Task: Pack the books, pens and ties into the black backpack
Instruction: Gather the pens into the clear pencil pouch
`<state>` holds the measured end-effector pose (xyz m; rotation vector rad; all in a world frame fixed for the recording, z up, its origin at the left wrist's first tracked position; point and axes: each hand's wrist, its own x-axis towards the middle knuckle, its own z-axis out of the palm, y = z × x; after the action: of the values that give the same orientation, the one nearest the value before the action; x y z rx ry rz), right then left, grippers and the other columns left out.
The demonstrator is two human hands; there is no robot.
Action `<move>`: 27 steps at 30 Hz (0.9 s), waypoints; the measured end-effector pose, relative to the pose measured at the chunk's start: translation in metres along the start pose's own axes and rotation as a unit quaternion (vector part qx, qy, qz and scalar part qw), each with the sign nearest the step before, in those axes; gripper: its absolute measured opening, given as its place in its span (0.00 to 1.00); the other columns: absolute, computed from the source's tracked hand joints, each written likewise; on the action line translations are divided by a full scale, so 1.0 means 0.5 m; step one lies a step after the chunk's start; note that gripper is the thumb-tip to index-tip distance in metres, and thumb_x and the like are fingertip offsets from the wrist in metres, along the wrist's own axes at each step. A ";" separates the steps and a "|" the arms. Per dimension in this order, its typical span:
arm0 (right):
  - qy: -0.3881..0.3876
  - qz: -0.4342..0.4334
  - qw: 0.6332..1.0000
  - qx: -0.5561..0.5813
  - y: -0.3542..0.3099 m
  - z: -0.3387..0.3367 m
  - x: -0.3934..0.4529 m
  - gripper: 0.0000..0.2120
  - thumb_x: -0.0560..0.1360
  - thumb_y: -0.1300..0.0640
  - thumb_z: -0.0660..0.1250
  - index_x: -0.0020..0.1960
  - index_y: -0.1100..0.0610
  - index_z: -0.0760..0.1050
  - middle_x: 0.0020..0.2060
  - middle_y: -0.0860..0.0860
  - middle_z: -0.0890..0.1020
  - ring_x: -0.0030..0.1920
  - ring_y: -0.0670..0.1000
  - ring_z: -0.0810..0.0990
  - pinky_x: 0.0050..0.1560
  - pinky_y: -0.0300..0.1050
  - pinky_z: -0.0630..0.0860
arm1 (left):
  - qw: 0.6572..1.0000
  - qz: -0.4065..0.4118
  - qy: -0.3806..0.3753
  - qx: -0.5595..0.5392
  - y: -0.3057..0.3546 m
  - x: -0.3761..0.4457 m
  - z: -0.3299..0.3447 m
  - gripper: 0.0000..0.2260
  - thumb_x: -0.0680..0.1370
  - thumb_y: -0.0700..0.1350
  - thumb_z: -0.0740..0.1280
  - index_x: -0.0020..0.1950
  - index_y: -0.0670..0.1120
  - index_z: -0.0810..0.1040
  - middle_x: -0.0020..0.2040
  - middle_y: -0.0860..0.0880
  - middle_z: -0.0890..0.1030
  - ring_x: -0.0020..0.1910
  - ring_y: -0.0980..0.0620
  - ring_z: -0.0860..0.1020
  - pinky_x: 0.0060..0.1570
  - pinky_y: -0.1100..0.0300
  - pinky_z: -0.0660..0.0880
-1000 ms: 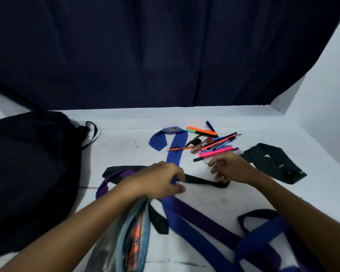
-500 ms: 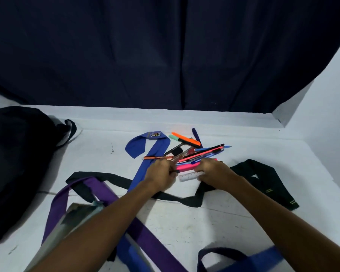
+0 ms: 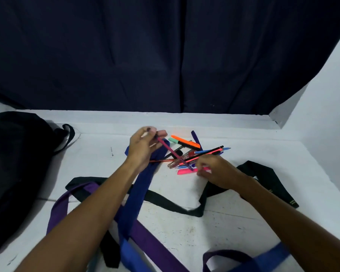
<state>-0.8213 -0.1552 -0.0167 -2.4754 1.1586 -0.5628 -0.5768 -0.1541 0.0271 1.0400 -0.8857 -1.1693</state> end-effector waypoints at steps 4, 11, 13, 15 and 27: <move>0.106 0.066 0.982 0.141 0.009 -0.051 -0.015 0.14 0.79 0.68 0.58 0.42 0.51 0.64 0.35 0.61 0.76 0.32 0.54 0.73 0.32 0.44 0.73 | 0.986 0.103 -0.031 0.125 0.045 0.027 0.022 0.05 0.83 0.40 0.59 0.50 0.46 0.72 0.32 0.48 0.70 0.28 0.55 0.70 0.29 0.62 0.73; 0.067 0.101 0.991 -0.060 0.094 -0.024 0.019 0.08 0.73 0.66 0.66 0.51 0.59 0.79 0.42 0.54 0.79 0.40 0.53 0.77 0.41 0.44 0.74 | 0.613 0.169 -0.288 0.716 -0.046 0.002 0.098 0.11 0.74 0.50 0.70 0.53 0.48 0.79 0.47 0.48 0.81 0.47 0.46 0.79 0.41 0.58 0.70; 0.026 0.106 0.991 -0.080 0.091 -0.012 0.040 0.09 0.74 0.63 0.65 0.51 0.55 0.81 0.46 0.51 0.76 0.44 0.51 0.76 0.44 0.45 0.73 | 0.577 0.183 -0.268 0.750 -0.091 -0.005 0.105 0.17 0.75 0.54 0.69 0.59 0.47 0.78 0.54 0.45 0.79 0.52 0.44 0.78 0.47 0.55 0.72; -0.013 0.100 0.991 -0.087 0.082 -0.003 0.056 0.09 0.74 0.62 0.66 0.51 0.54 0.81 0.47 0.50 0.74 0.45 0.52 0.76 0.45 0.46 0.74 | 0.579 0.185 -0.243 0.756 -0.122 -0.008 0.105 0.19 0.75 0.54 0.68 0.61 0.46 0.77 0.56 0.44 0.78 0.53 0.43 0.78 0.51 0.53 0.73; -0.027 0.126 0.985 -0.113 0.082 0.000 0.063 0.07 0.78 0.57 0.62 0.54 0.56 0.77 0.50 0.52 0.76 0.50 0.54 0.76 0.46 0.45 0.69 | 0.653 0.164 -0.240 0.699 -0.150 -0.015 0.088 0.11 0.75 0.43 0.64 0.56 0.45 0.80 0.51 0.45 0.81 0.49 0.43 0.80 0.45 0.55 0.74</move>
<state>-0.8293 -0.2046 -0.0293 -2.4538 1.5598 -0.3061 -0.6409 -0.1595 -0.0317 1.6295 -2.4850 -0.2071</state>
